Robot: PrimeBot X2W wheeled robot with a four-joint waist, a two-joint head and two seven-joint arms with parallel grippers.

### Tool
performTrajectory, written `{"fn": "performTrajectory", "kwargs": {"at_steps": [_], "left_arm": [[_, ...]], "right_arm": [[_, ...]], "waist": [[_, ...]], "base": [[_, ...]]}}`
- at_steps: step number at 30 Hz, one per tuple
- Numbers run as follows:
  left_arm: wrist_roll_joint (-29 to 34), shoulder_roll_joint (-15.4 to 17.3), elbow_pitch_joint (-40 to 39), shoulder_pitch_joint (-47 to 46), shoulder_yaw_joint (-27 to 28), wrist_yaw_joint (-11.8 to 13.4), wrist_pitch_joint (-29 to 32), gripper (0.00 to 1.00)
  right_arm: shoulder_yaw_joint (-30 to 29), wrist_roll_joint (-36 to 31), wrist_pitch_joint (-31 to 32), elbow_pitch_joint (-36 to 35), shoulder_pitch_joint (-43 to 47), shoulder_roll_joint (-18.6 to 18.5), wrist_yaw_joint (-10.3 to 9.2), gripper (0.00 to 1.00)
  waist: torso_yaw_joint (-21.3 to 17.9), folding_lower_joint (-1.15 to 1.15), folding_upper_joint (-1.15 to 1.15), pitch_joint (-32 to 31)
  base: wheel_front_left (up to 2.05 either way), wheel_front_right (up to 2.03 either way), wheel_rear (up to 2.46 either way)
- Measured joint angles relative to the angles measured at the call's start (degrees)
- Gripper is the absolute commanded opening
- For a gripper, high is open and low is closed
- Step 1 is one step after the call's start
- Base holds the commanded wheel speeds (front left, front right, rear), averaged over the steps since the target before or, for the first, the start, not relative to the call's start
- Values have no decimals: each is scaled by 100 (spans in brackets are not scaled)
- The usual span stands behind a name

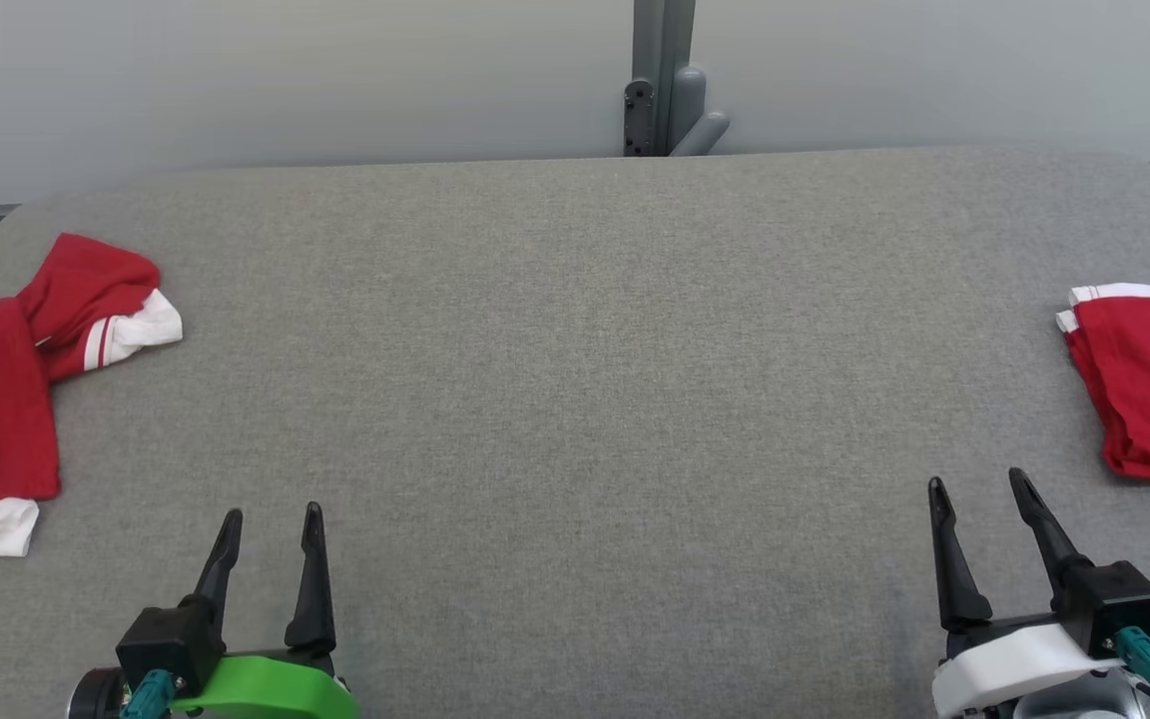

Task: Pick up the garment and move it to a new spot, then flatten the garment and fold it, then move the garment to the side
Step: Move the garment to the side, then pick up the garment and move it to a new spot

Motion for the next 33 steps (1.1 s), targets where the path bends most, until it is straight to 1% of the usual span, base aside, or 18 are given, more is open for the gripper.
{"fn": "performTrajectory", "kwargs": {"at_steps": [9,17,33], "left_arm": [[-108,0,-55,-13,53,-5,0,100],[-148,0,-88,-13,26,0,0,100],[-138,0,-92,-8,71,-27,-1,100]], "right_arm": [[-20,-34,0,-3,-110,91,0,100],[-74,-65,-1,30,-40,101,0,100],[-47,112,-3,91,-23,103,0,100]], "waist": [[132,0,0,-21],[37,0,0,-51],[-103,0,0,-75]], "base": [[0,0,0],[0,0,0],[0,0,0]]}}
